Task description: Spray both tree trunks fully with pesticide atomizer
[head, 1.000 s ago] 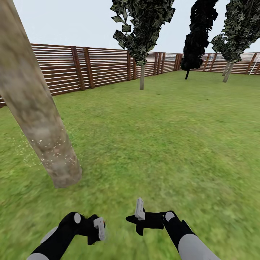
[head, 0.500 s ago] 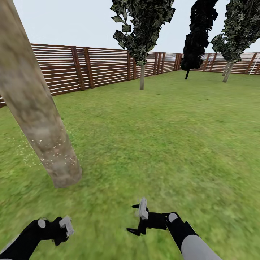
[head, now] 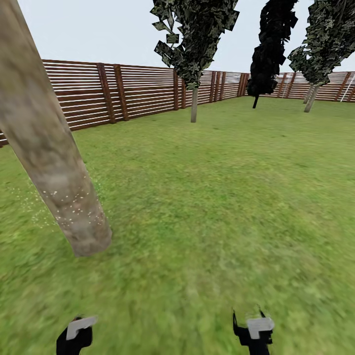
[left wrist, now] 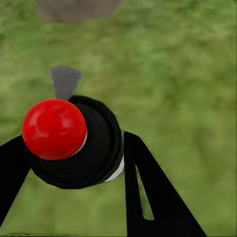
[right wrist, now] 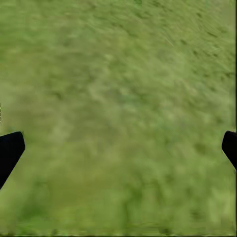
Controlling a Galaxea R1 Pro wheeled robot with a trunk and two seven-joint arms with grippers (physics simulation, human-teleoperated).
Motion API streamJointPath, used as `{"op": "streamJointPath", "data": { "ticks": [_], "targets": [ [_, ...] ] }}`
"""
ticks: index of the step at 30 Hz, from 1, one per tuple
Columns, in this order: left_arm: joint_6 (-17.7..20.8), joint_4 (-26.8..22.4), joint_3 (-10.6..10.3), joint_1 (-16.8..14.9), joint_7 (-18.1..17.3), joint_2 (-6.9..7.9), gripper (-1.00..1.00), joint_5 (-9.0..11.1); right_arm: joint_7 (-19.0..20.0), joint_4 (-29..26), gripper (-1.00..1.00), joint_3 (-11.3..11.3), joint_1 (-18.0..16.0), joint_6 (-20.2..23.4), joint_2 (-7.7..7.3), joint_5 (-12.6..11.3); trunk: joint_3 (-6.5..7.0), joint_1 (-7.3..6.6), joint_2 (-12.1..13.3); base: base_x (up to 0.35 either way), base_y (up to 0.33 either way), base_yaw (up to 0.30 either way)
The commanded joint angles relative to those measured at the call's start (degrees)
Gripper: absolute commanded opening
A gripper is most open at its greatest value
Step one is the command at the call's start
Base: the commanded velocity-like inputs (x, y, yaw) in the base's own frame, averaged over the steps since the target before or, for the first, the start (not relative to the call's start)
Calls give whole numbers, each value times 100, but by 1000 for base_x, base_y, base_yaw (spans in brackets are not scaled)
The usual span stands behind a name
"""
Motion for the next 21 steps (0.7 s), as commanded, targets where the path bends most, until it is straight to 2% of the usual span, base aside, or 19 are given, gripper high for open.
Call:
{"op": "streamJointPath", "data": {
  "ticks": [1, 4, 6, 11, 21],
  "targets": [
    [-51, 108, -14, 14, 10, 8, -100, 67, -77, 160, 100, 2, 21, -18, 1, -2, 1, 0, 0, 0, 0, 0],
    [-102, 308, -14, 29, 21, 19, -100, 132, -135, 692, 100, 5, 41, -30, 6, 1, 1, 0, 0, 0, 0, 0],
    [-108, 335, -15, 56, 25, 19, -100, 140, -138, 797, 100, 5, 47, -27, -3, 4, 1, 0, 0, 0, 0, 0],
    [-142, 332, -9, 113, 29, 100, -100, 158, -138, 835, 100, 6, 94, -26, -20, 6, 1, 0, 0, 0, 0, 0],
    [-167, 325, -14, 130, 37, 136, -100, 152, -139, 840, 100, 5, 124, -26, -20, 8, 1, 0, 0, 0, 0, 0]
  ]
}}
